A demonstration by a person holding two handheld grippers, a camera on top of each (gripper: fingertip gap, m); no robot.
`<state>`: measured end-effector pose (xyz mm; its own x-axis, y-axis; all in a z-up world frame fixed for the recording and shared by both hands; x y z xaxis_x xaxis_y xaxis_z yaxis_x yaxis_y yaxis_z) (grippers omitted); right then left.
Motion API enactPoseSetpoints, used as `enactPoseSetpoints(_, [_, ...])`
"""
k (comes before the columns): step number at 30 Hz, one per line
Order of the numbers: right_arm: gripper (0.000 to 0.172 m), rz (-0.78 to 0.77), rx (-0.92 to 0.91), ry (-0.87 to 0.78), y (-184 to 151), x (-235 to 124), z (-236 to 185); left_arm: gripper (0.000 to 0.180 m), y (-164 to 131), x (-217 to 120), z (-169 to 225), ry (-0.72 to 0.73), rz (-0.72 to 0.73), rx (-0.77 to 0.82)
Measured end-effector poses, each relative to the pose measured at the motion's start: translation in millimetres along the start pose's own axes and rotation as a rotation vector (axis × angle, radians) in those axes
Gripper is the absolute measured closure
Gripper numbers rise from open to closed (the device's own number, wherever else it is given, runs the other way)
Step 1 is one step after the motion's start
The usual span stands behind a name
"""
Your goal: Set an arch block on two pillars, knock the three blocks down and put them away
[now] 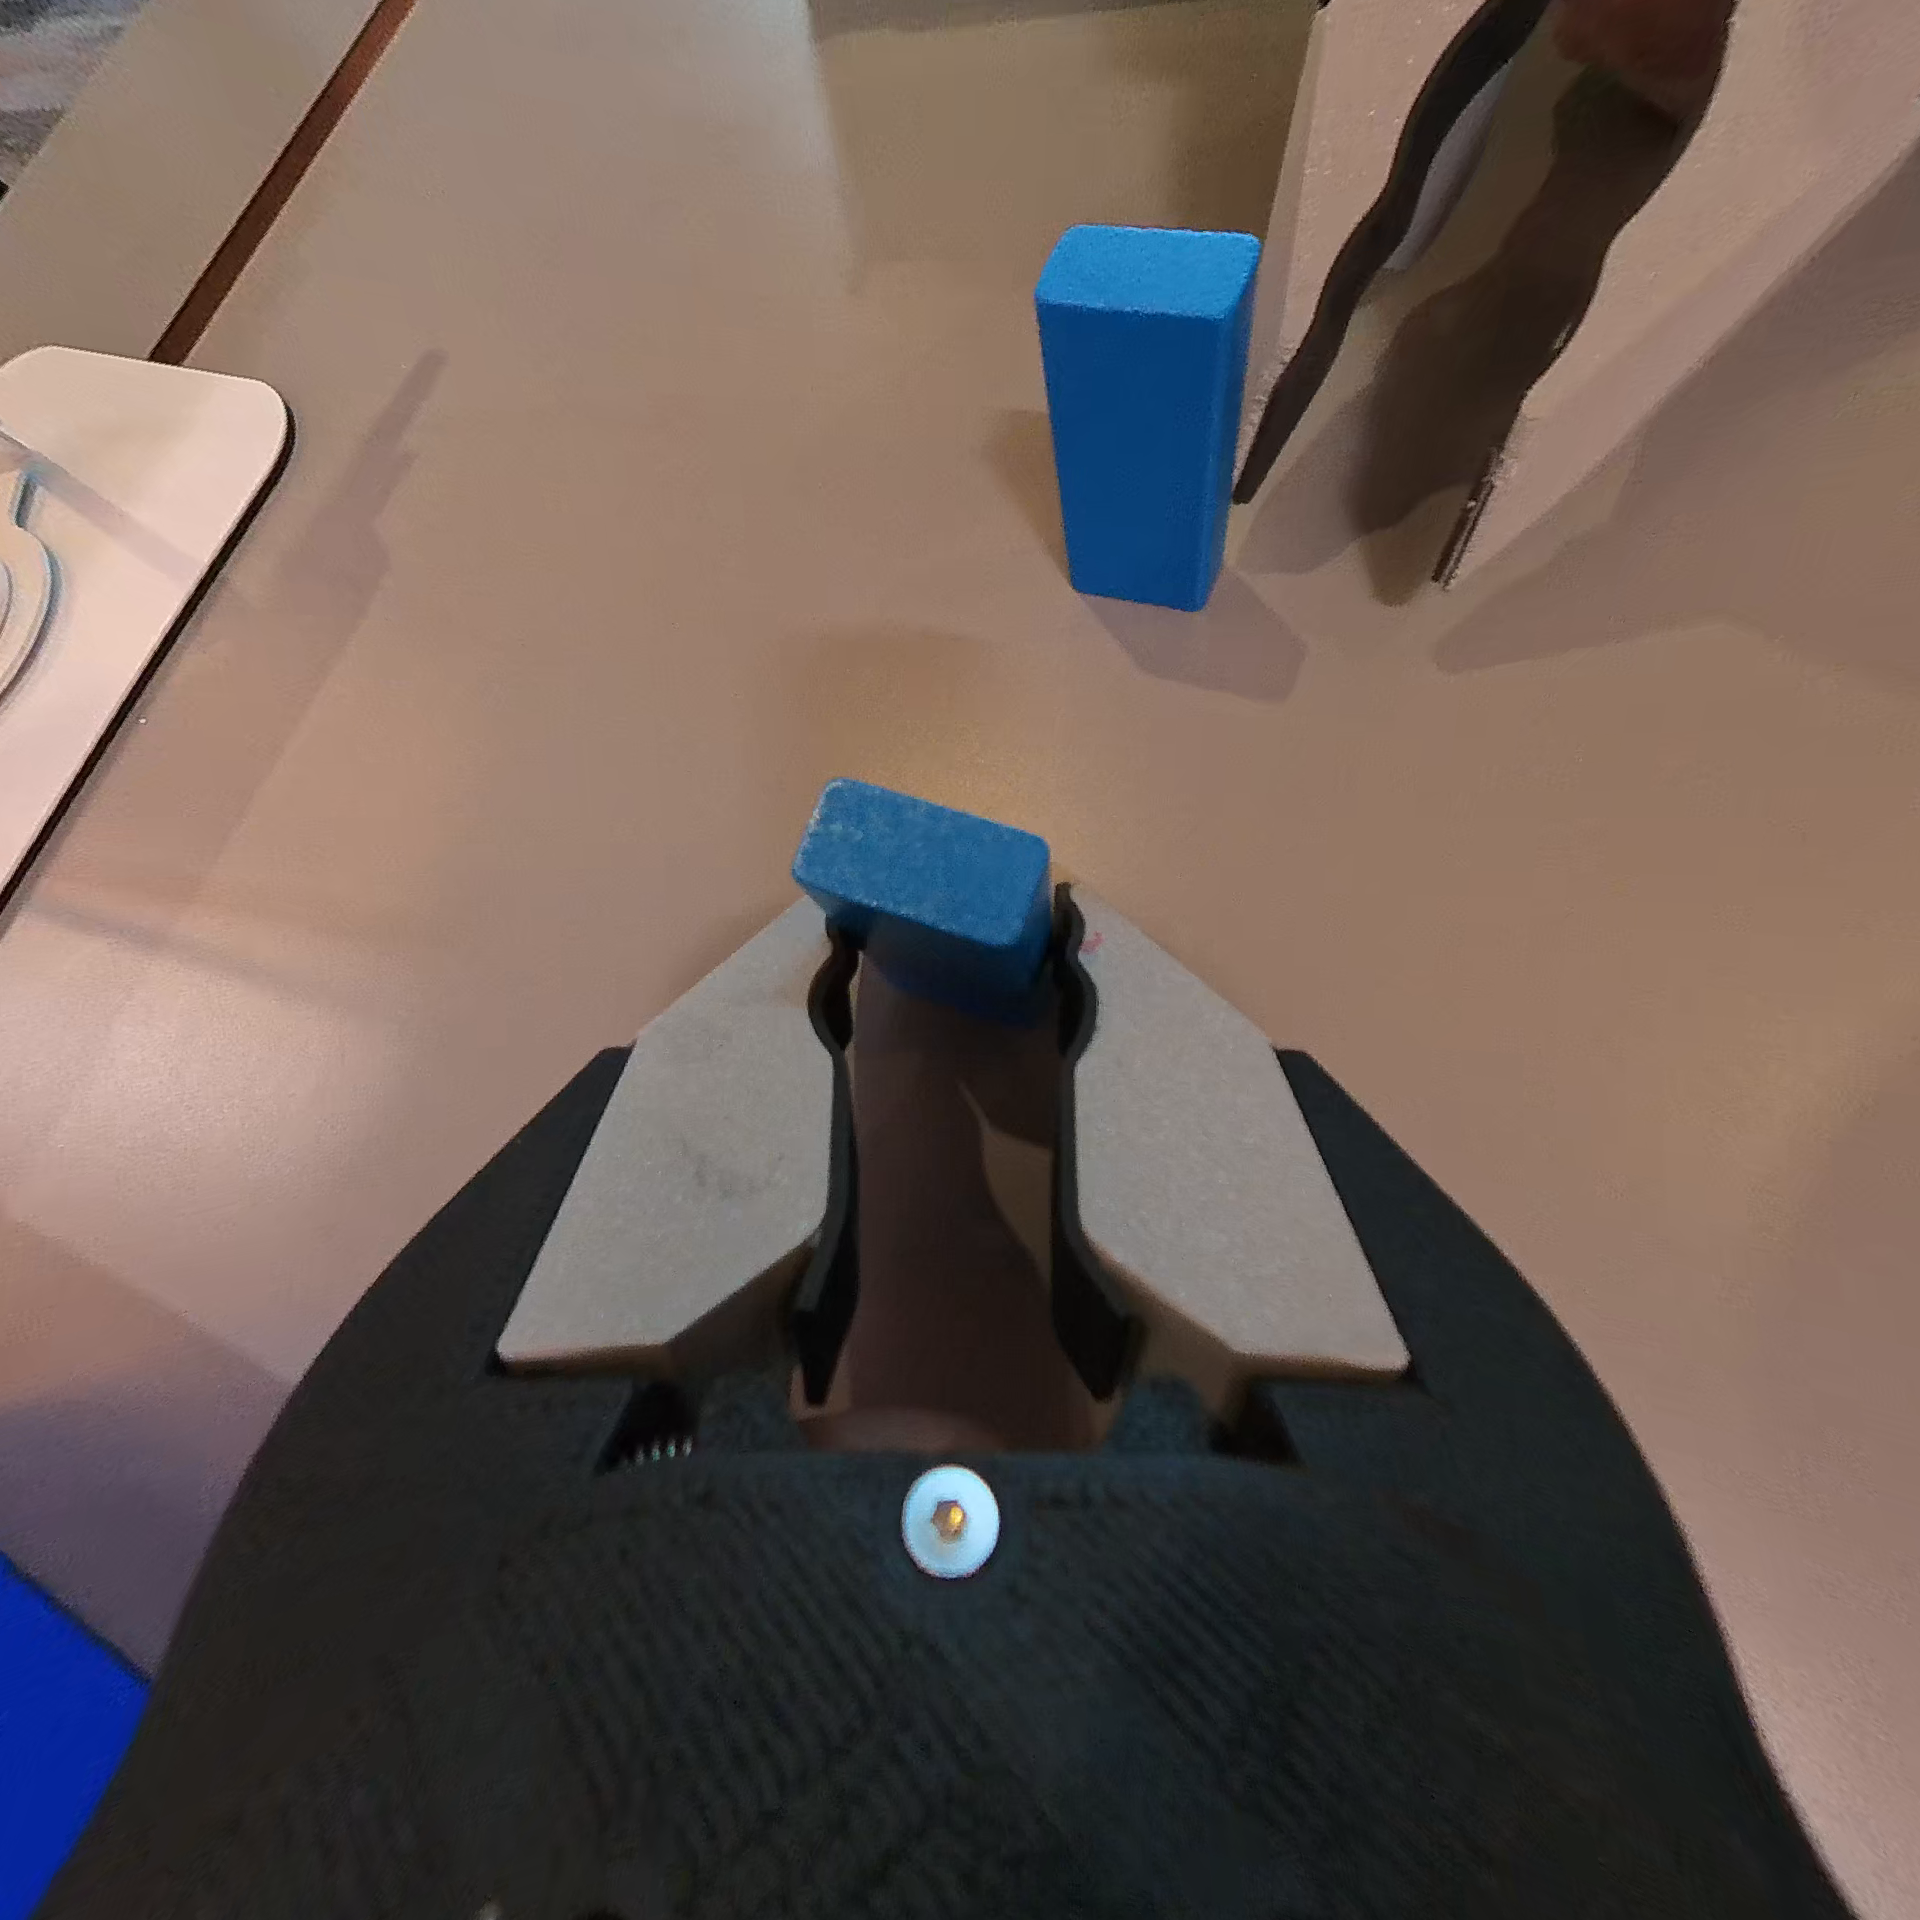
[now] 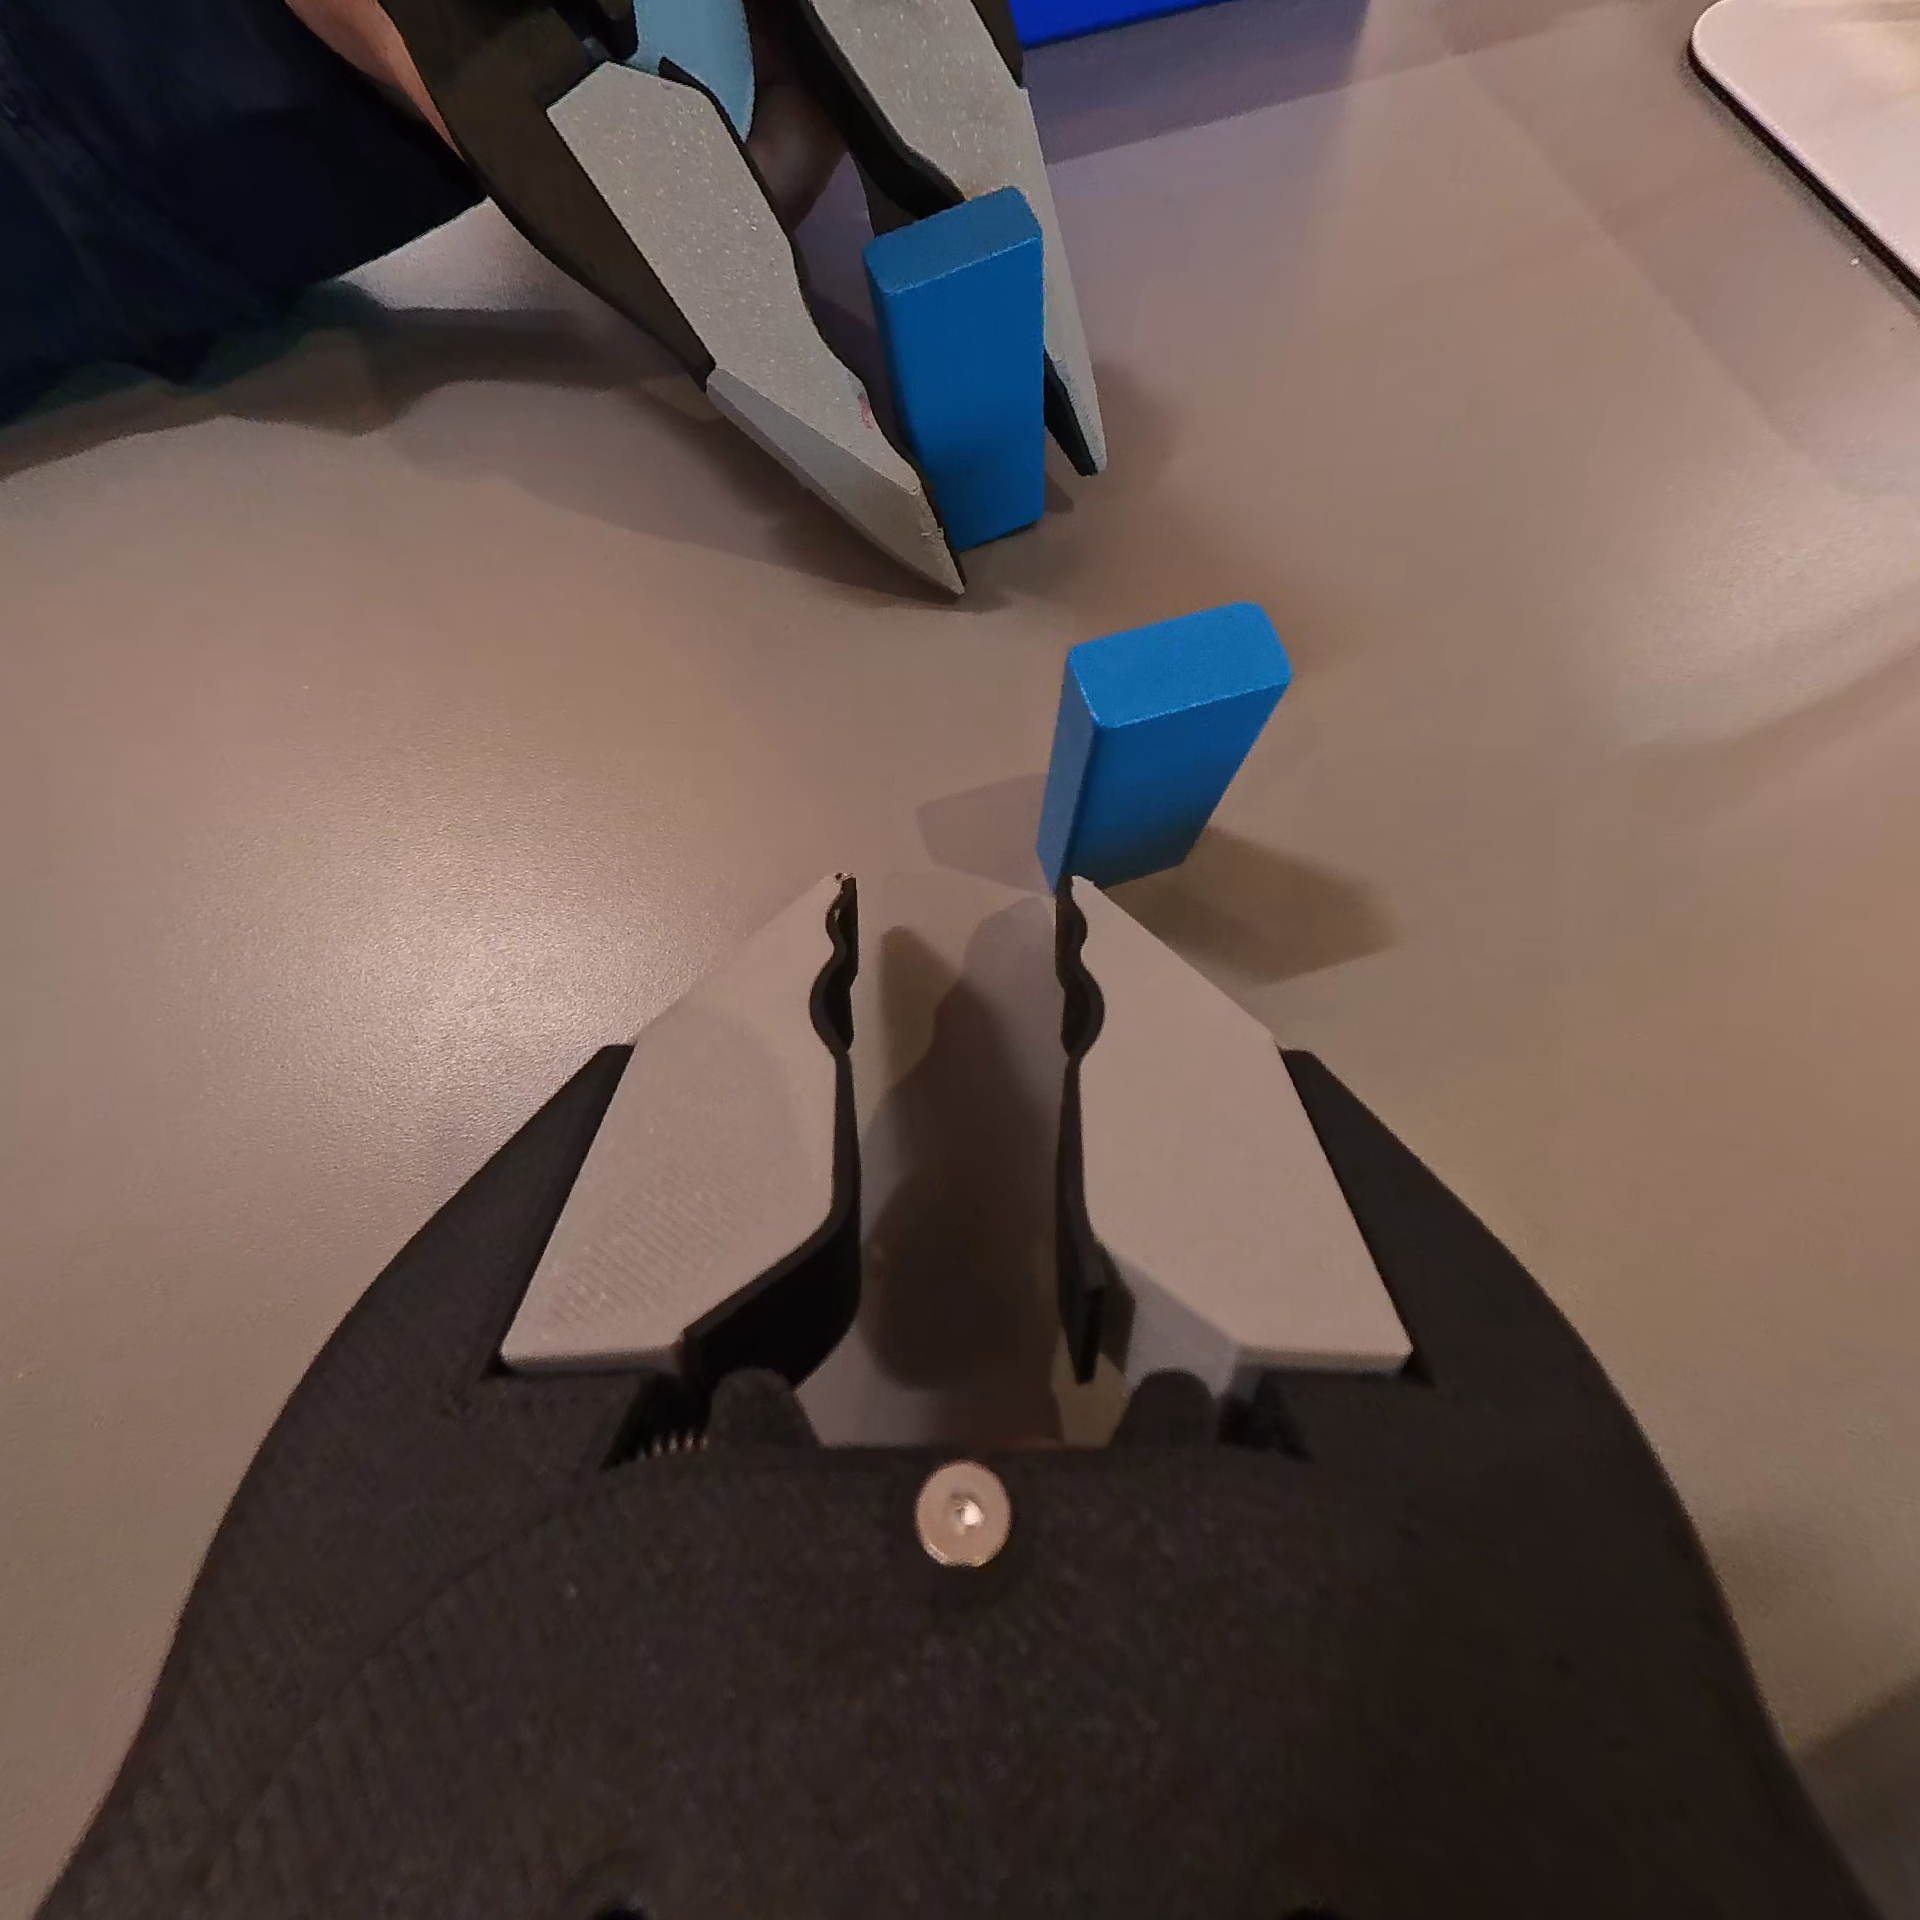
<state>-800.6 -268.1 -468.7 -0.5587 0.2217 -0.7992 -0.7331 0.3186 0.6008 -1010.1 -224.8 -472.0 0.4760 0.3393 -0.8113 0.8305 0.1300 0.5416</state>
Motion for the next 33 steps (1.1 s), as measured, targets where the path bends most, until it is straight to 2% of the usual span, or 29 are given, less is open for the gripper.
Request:
enactPoseSetpoints(5, [0.136,0.000,0.000,0.000,-0.1,0.0,-0.1,0.141,-0.2,-1.1,0.6,0.006,0.003,-0.006])
enactPoseSetpoints(12, [0.136,0.000,0.000,0.001,-0.3,-0.3,-0.3,0.112,-0.3,-7.3,9.5,0.003,-0.007,-0.019])
enactPoseSetpoints(15, [0.136,-0.003,-0.002,0.001,-0.2,0.0,-0.5,0.106,2.4,-19.2,20.5,0.067,-0.004,-0.037])
enactPoseSetpoints(17, [0.136,-0.004,-0.003,0.001,-0.1,0.1,-0.7,0.104,6.6,-36.7,31.2,0.105,0.039,-0.059])
enactPoseSetpoints(20, [0.136,-0.004,-0.001,0.000,-0.2,0.1,-0.5,0.096,14.6,-78.4,46.1,0.024,0.127,-0.078])
enactPoseSetpoints(24, [0.137,-0.001,-0.001,-0.002,-0.4,-0.3,-0.7,0.103,16.5,-151.1,38.3,0.115,0.176,-0.062])
enactPoseSetpoints(28, [0.136,-0.004,-0.002,-0.002,-0.6,-0.1,-1.0,0.113,-13.8,-203.6,5.4,0.237,0.077,-0.079])
enactPoseSetpoints(30, [0.136,-0.009,-0.004,-0.002,-0.5,0.4,-1.1,0.118,-41.3,-209.7,-16.1,0.230,-0.016,-0.121])
enactPoseSetpoints(33, [0.137,-0.010,-0.005,-0.005,-0.5,0.5,-1.2,0.130,-88.2,-195.4,-46.3,0.152,-0.188,-0.216])
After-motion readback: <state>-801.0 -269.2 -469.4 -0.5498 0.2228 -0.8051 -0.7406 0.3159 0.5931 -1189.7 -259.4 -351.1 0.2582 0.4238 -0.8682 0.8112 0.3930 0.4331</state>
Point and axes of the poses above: each gripper's, where its closed fingertips meet, x out along the fingers, y out of its top, z = x × y across the jaws, the point moved 10 cm from there along -x, back along the fingers, and after that the axes turned 15 degrees about -z, right-handed, at the moved point
